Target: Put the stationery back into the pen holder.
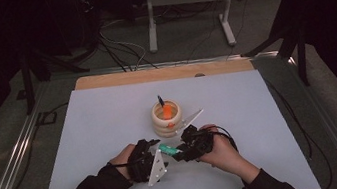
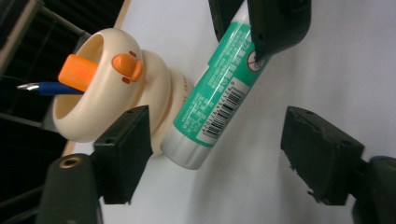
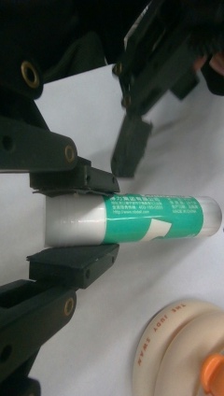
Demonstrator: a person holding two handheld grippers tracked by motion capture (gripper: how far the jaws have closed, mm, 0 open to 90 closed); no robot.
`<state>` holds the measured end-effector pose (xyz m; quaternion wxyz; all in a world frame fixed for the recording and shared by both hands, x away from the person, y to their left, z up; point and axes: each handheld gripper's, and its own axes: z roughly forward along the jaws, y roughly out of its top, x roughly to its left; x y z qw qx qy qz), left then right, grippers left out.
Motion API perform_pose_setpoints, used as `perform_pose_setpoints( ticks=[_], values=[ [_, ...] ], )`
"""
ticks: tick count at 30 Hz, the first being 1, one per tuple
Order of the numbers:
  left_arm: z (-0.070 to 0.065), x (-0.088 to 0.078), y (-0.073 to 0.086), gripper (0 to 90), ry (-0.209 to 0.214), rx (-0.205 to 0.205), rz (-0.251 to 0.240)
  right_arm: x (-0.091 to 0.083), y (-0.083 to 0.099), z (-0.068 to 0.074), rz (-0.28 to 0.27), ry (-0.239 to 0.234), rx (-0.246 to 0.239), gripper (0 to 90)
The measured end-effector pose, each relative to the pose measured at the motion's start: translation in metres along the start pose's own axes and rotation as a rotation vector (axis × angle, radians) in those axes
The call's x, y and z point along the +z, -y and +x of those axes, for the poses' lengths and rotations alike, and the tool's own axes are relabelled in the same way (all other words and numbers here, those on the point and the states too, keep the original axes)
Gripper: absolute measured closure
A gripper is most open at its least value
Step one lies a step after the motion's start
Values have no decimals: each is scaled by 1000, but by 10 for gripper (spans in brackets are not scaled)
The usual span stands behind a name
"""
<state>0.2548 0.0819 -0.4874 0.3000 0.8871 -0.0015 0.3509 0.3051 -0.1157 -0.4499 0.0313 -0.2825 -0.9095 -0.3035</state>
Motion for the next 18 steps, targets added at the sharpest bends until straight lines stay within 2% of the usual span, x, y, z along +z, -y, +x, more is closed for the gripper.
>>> perform_pose_setpoints(
  ticks=[2, 7, 8, 9, 10, 11, 12, 14, 15, 16, 18],
  values=[
    [0, 1, 0, 323, 6, 1, 0, 1, -1, -1, 3, -6, 7, 652],
    [-2, 3, -1, 417, -8, 26, -13, 3, -4, -1, 21, -3, 9, 652],
    [-2, 2, -1, 431, -12, 47, -1, 3, -4, 0, 22, -7, 9, 652],
    [2, -2, -3, 451, -6, 126, 58, 4, -6, 0, 28, -10, 10, 652],
    [-1, 0, -3, 463, -8, 101, 26, 5, -6, 1, 28, -8, 3, 652],
    [-1, 0, -3, 470, -8, 101, 26, 5, -6, 1, 28, -8, 3, 652],
    [0, -1, -4, 470, -8, 150, 54, 6, -8, 2, 32, -10, 7, 652],
    [-1, 0, -5, 519, -17, 154, 46, 7, -11, 4, 43, -10, 3, 652],
    [-1, -1, -5, 540, -16, 174, 54, 8, -12, 4, 45, -12, 4, 652],
    [-2, 0, -5, 562, -20, 175, 51, 8, -13, 4, 49, -9, 0, 652],
    [-2, 0, -4, 570, -22, 189, 55, 9, -13, 5, 54, -5, -5, 652]
  ],
)
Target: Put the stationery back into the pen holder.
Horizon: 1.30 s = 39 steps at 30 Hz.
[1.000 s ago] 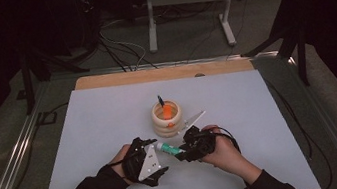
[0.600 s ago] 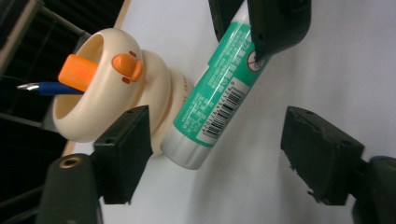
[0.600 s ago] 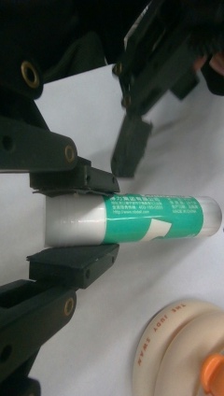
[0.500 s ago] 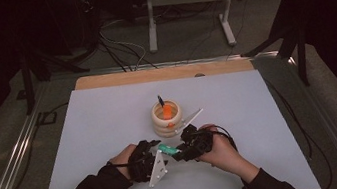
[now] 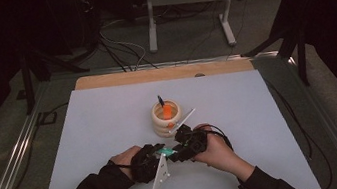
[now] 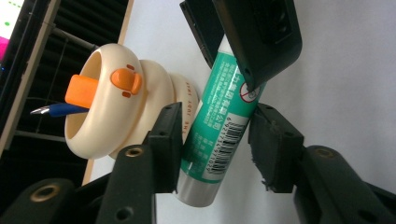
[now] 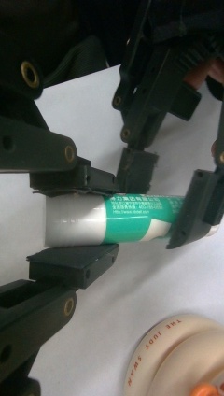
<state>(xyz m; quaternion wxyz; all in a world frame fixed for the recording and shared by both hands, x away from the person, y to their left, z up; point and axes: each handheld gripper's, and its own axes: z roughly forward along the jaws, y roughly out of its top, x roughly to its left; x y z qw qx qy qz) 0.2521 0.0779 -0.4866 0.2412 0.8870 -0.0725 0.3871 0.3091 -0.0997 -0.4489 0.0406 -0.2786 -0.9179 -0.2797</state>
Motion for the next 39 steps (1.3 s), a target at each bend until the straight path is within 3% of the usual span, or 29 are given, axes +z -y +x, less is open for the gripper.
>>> perform_pose_setpoints(
  ticks=[11, 14, 17, 19, 23, 24, 26, 27, 28, 30, 31, 34, 35, 36, 39],
  values=[
    [-7, 4, 0, 659, 5, 72, 19, 2, -4, 0, 20, 2, -3, 650],
    [-6, 3, 1, 667, 7, 69, 18, 1, -5, 1, 11, 5, -13, 642],
    [-6, 3, 3, 669, 23, 55, 14, -4, -4, 0, -28, -5, -13, 546],
    [-5, 3, 4, 670, 33, 51, 21, -10, -4, 0, -68, 13, -12, 476],
    [-1, 1, 7, 670, 39, 15, 30, -21, -3, -4, -121, 29, -1, 409],
    [1, 1, 9, 670, 31, -47, 4, -23, -2, -5, -131, 31, 2, 398],
    [7, -3, 10, 670, 34, -44, 21, -33, 1, -8, -178, 38, 15, 366],
    [7, -3, 11, 670, 29, -78, 2, -36, 2, -9, -187, 39, 21, 359],
    [5, 0, 12, 670, 26, -147, -51, -38, 3, -9, -199, 46, 25, 352],
    [8, -1, 13, 670, 27, -169, -58, -41, 5, -10, -211, 43, 26, 337],
    [11, -3, 13, 670, 36, -161, -42, -45, 7, -11, -226, 56, 29, 322],
    [14, -3, 15, 670, 45, -215, -54, -50, 12, -13, -244, 71, 39, 298],
    [14, -3, 15, 670, 45, -215, -54, -50, 12, -13, -244, 71, 39, 298],
    [18, -4, 17, 670, 67, -256, -68, -52, 13, -14, -249, 77, 40, 292],
    [22, -5, 19, 670, 83, -302, -80, -59, 20, -18, -274, 83, 59, 261]
  ],
)
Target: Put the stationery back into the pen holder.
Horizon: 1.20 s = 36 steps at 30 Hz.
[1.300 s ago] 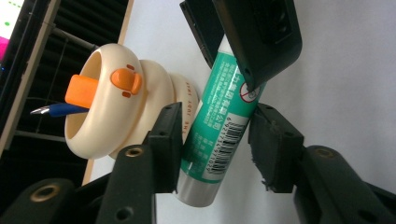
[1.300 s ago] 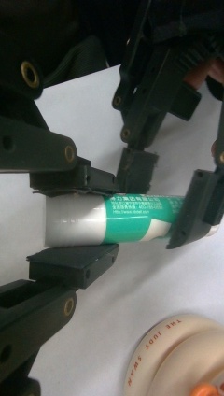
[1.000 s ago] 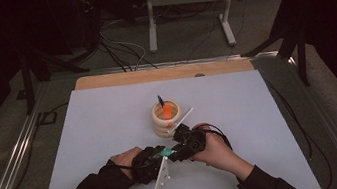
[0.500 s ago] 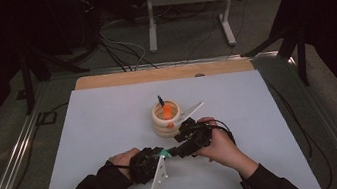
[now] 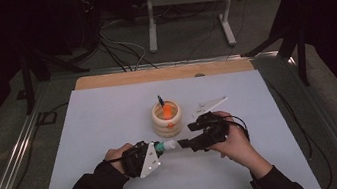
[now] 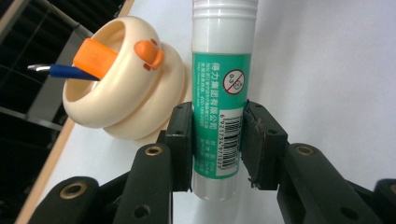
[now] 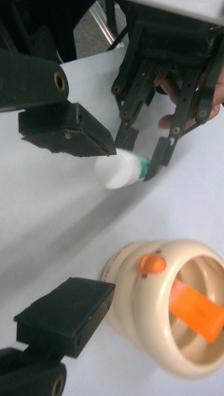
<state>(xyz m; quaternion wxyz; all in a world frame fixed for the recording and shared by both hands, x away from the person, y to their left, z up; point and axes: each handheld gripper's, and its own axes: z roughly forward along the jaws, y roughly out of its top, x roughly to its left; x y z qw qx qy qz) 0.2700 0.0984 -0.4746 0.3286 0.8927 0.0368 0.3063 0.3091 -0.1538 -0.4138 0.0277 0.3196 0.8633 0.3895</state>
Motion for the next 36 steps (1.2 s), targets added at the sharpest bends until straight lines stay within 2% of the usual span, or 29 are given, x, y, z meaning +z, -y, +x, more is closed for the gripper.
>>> perform_pose_setpoints(
  ticks=[2, 3, 4, 7, 8, 11, 13, 14, 15, 18, 20, 21, 23, 25, 29, 32, 36],
  values=[
    [2, -1, 0, 670, 7, -15, -5, -1, 1, -1, -4, 3, 4, 251],
    [6, -2, 1, 670, 19, -51, -18, -3, 3, -2, -10, 2, 7, 241],
    [7, -3, 1, 670, 28, -69, -26, -5, 6, -4, -17, 5, 15, 205],
    [12, -5, 0, 670, 46, -121, -55, -8, 11, -7, -30, 1, 19, 182],
    [12, -5, 0, 670, 46, -121, -55, -8, 11, -7, -30, 1, 19, 182],
    [19, -8, 0, 670, 75, -195, -88, -11, 20, -9, -50, -2, 15, 141],
    [23, -10, -1, 670, 87, -225, -104, -12, 24, -10, -51, 4, 14, 127],
    [23, -10, -1, 670, 87, -225, -104, -12, 24, -10, -51, 4, 14, 127],
    [27, -11, -1, 670, 92, -254, -120, -13, 27, -11, -58, 7, 8, 113],
    [31, -13, -2, 670, 98, -293, -138, -13, 37, -14, -61, 32, 1, 95],
    [33, -14, -2, 669, 100, -303, -144, -13, 40, -15, -60, 27, 0, 73],
    [36, -15, -3, 669, 105, -322, -156, -13, 43, -15, -57, 32, -2, 47],
    [39, -16, -3, 670, 112, -341, -168, -12, 50, -15, -57, 63, -7, 19],
    [42, -16, -5, 670, 114, -358, -181, -12, 54, -17, -65, 70, -4, 17],
    [49, -19, -8, 670, 124, -398, -207, -14, 62, -20, -93, 74, 19, 18],
    [55, -20, -9, 670, 130, -439, -231, -16, 70, -21, -137, 94, 20, 17],
    [63, -21, -10, 670, 129, -482, -250, -17, 78, -22, -165, 105, 5, 17]
  ],
)
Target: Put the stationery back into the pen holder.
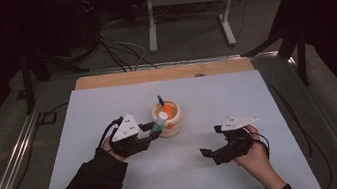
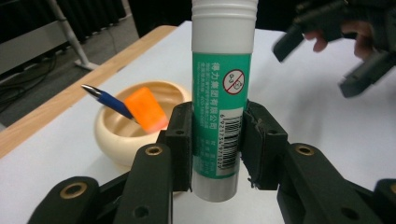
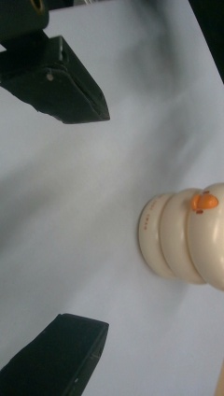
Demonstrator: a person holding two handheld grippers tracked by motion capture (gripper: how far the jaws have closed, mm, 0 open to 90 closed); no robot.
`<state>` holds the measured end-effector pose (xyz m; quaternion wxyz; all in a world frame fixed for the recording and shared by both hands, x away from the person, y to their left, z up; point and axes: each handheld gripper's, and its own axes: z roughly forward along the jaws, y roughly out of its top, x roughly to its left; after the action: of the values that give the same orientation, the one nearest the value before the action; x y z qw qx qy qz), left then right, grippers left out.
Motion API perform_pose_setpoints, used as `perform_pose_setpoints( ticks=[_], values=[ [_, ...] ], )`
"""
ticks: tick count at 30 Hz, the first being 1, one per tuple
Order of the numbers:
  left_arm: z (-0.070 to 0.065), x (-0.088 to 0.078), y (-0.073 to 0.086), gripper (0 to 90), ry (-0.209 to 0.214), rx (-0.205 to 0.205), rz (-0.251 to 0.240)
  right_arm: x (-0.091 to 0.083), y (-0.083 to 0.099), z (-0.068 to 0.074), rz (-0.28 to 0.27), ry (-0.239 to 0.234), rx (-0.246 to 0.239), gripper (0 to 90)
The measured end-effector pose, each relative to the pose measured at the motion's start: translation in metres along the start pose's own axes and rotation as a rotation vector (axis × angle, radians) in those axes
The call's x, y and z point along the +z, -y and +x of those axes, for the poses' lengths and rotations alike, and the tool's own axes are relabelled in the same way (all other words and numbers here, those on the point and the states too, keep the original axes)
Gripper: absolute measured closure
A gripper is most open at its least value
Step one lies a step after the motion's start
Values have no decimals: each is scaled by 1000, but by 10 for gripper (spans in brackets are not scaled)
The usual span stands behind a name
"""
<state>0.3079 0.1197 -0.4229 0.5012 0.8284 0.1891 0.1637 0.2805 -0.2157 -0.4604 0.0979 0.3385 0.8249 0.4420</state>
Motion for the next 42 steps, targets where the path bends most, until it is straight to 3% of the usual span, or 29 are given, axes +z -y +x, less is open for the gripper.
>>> perform_pose_setpoints(
  ticks=[6, 14, 21, 22, 38, 42],
  values=[
    [9, 0, -8, 669, -12, -40, -27, -1, 8, -2, -11, 17, -4, 17],
    [21, 4, -14, 670, -23, -113, -52, -2, 15, -3, -27, 3, 0, 0],
    [31, 11, -15, 670, -36, -180, -74, -3, 16, -3, -36, 5, 0, 0],
    [34, 14, -15, 669, -43, -206, -83, -3, 16, -3, -39, 5, -2, 0],
    [46, 34, -17, 669, -70, -328, -138, -4, 17, -4, -53, 1, 3, 0],
    [51, 37, -14, 669, -72, -381, -164, -4, 17, -4, -52, 0, 3, 0]
  ],
)
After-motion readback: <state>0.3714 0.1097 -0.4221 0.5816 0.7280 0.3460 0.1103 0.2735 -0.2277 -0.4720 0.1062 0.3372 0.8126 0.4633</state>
